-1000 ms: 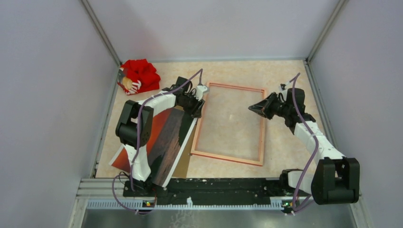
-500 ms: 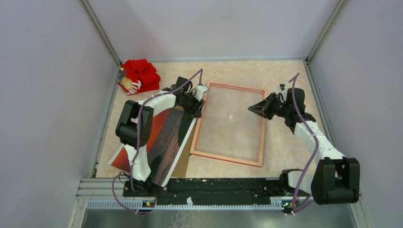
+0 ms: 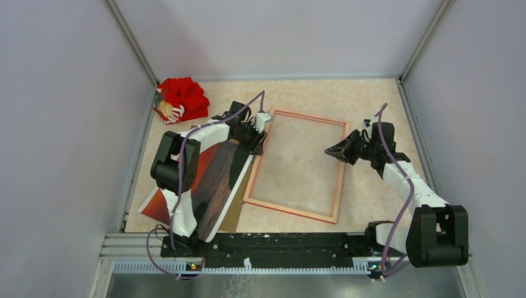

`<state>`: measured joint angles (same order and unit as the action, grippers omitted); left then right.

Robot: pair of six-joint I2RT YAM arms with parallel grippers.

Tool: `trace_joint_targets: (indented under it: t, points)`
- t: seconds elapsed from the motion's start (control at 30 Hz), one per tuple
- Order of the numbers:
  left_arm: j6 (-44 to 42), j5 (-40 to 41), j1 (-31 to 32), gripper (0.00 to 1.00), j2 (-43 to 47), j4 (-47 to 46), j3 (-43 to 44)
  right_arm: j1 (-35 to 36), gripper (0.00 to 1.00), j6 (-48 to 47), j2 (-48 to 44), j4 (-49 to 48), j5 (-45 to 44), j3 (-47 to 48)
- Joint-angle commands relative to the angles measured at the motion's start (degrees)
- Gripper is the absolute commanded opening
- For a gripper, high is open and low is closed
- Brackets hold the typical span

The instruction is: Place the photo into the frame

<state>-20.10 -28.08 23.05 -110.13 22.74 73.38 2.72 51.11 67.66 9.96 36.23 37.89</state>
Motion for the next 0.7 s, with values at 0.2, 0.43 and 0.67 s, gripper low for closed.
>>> trace_joint_targets:
  t: [0.2,0.43,0.67]
  points:
    - [-1.0,-0.7,0.4,0.51,2.2,-0.6,-1.1,-0.8,0.00,-1.5,-1.3,2.6,0.1,-1.4]
    - [-1.0,-0.7,0.4,0.51,2.3,-0.5,-0.9,-0.8,0.00,-1.1,0.0,-0.4,-0.1,-5.1]
    - [-1.2,-0.6,0.4,0.51,2.1,-0.5,-0.9,-0.9,0.00,-1.2,0.7,-2.6,0.9,-6.1]
